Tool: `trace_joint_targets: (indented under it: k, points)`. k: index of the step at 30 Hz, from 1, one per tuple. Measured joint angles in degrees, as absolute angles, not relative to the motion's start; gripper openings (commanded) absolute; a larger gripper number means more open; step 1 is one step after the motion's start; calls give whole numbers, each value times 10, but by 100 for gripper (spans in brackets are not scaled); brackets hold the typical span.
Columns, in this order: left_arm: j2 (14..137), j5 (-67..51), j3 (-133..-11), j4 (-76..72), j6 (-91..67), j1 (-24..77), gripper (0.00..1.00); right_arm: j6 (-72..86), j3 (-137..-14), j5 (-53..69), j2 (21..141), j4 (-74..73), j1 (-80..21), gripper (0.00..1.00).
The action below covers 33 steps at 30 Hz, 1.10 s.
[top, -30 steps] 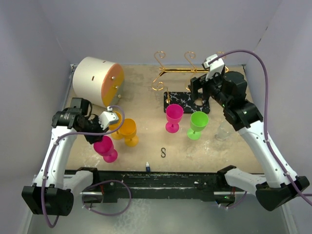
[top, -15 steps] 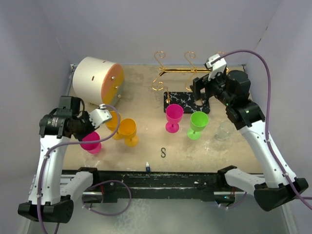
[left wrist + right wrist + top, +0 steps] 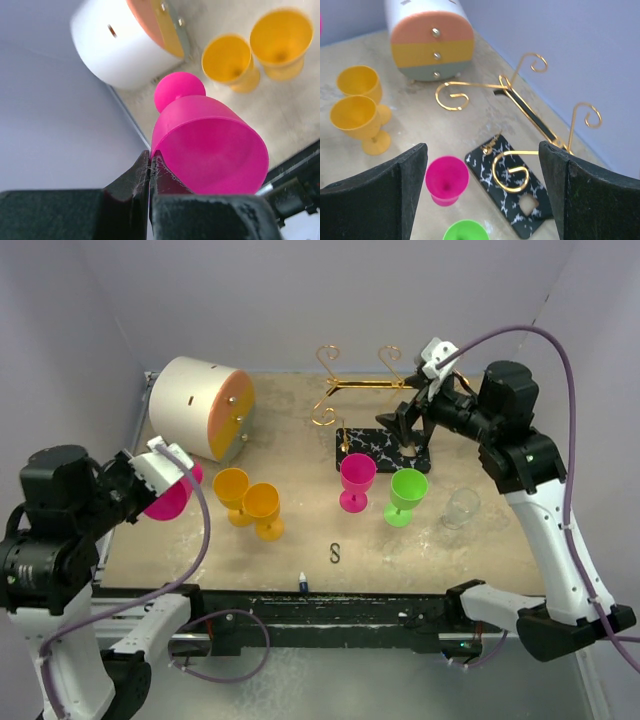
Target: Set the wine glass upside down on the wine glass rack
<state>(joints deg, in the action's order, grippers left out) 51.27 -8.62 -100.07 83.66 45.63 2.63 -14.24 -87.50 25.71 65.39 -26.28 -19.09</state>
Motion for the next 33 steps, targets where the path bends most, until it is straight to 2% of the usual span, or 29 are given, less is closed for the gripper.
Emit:
trace_joint_targets:
  k: [8,18,25,33]
  points:
    - [528,-208,-1073,725,367,26,0,-148,-956,369,731,-267,-191,93]
    - [645,-342,-1079,500,165,26,0,-23,-1041,385,844,-206,-192,85]
    - [705,-382,-1079,390,54,26,0,89,-1059,406,905,-145,-192,73]
    - [755,-412,-1079,322,-39,26,0,195,-1077,430,976,-108,-207,71]
